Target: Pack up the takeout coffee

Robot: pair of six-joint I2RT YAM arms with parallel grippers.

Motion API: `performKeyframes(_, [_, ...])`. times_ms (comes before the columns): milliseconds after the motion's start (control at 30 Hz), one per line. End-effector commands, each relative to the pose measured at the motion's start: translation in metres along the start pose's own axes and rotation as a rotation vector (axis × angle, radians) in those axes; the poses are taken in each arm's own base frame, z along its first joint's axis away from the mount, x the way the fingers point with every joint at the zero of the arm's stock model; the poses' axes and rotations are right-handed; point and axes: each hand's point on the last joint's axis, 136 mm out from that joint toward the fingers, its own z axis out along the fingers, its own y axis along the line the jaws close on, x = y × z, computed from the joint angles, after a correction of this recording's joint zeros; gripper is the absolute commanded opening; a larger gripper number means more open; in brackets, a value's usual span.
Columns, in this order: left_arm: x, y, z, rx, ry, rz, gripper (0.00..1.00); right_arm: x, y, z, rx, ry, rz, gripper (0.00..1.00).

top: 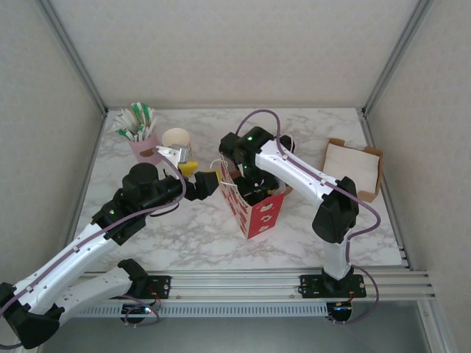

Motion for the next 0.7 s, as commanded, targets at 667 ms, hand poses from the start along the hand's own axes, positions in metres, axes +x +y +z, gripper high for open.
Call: performKeyframes(667, [0.0068,-0.0015,0.0039,0.005,0.015,-0.008,1.0,0.0025,-0.0124,-0.0169,0.005,-0.093,0.016,0.73])
